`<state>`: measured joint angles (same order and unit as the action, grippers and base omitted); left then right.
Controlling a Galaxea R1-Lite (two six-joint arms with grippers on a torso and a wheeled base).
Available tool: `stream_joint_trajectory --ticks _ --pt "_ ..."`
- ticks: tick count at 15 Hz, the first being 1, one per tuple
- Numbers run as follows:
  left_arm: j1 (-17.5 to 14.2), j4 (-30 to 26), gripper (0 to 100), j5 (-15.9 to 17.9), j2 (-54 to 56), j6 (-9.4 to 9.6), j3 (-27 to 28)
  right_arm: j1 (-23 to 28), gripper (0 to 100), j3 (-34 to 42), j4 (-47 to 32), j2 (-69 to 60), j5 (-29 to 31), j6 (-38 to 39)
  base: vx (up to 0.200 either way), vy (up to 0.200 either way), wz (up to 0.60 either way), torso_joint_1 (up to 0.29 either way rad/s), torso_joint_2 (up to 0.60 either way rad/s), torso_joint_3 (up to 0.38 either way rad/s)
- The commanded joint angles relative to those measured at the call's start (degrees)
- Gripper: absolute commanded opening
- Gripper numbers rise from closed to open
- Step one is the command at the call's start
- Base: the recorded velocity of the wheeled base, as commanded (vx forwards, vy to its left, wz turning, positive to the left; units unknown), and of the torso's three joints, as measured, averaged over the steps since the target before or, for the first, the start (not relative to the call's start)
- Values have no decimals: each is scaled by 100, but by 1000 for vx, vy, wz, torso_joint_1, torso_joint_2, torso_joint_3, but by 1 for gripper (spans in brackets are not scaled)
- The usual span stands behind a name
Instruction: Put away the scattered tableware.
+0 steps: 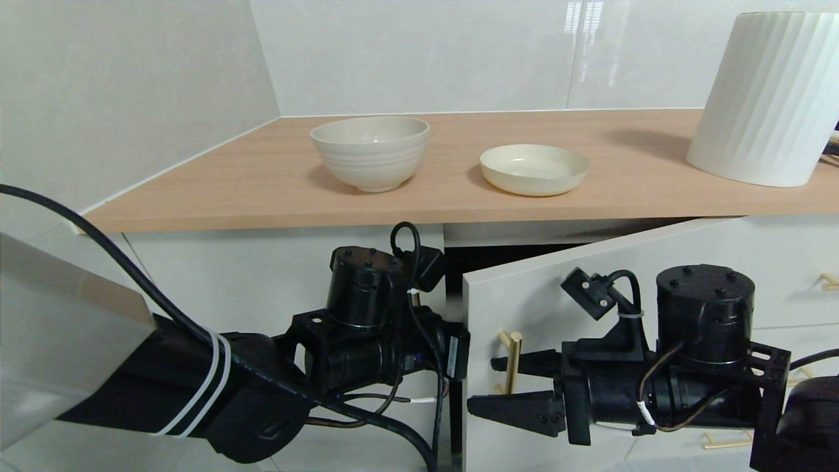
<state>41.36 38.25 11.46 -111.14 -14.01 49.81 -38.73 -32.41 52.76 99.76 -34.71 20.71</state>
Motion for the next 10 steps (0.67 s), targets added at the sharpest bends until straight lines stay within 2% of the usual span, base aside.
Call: stream_joint_trajectory --ticks 1,6,10 --pt "-5 -29 0 14 -4 -6 -6 217 100 -2 -20 -70 69 -23 0 0 0 0 0 0" --pt "3 121 0 5 -101 -6 -42 893 100 -46 -20 -132 78 -287 0 0 0 0 0 0" --pt "30 516 0 5 119 3 -349 1034 100 473 -495 -1143 324 -770 0 0 0 0 0 0"
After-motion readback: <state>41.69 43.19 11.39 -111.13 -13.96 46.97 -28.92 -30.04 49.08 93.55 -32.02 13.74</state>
